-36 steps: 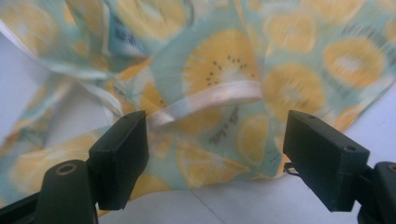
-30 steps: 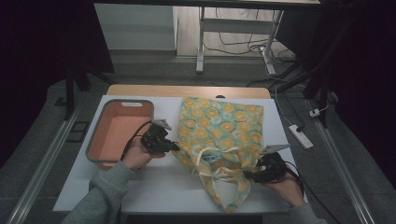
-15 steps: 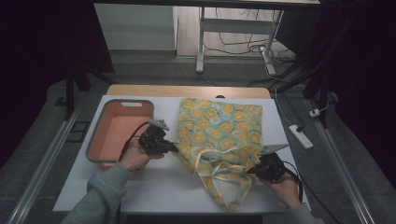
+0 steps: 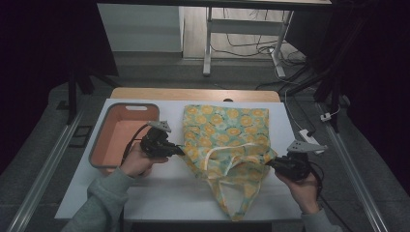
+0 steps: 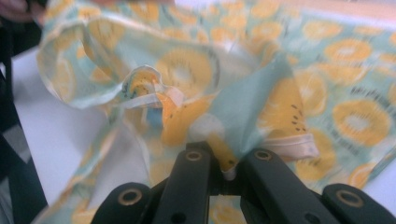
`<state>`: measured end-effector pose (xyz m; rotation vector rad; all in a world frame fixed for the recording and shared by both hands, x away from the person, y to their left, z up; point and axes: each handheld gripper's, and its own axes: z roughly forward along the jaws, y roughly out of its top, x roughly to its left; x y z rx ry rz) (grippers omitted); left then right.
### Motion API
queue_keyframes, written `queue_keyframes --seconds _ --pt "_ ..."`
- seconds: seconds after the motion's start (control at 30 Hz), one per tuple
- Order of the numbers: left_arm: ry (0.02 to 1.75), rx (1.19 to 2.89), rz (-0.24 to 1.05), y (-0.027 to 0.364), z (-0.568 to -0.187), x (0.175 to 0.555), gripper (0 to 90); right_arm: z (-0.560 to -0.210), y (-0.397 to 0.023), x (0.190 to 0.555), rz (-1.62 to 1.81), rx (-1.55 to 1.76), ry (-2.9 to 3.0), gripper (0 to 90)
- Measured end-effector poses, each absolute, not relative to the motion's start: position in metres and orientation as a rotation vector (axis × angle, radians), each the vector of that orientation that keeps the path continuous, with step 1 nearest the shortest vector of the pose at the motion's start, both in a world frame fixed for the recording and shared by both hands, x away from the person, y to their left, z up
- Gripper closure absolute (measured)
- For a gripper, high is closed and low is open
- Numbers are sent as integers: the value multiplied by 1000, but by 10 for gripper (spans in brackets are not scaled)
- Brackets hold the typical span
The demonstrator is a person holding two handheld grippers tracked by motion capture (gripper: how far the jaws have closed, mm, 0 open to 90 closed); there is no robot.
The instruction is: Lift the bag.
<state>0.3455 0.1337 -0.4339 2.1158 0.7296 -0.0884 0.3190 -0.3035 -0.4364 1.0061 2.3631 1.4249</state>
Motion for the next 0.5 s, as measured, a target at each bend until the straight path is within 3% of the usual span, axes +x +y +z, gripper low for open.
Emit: queue_keyframes --seconds 0.13,0.4,0.5 --pt "729 2112 -80 133 -432 344 884 -433 -305 321 1385 1005 2352 900" --pt "737 2116 -80 135 -434 346 884 -471 -303 333 1186 1095 2482 890" --pt "743 2118 -84 136 -436 347 884 -481 -298 331 1081 1146 2499 680"
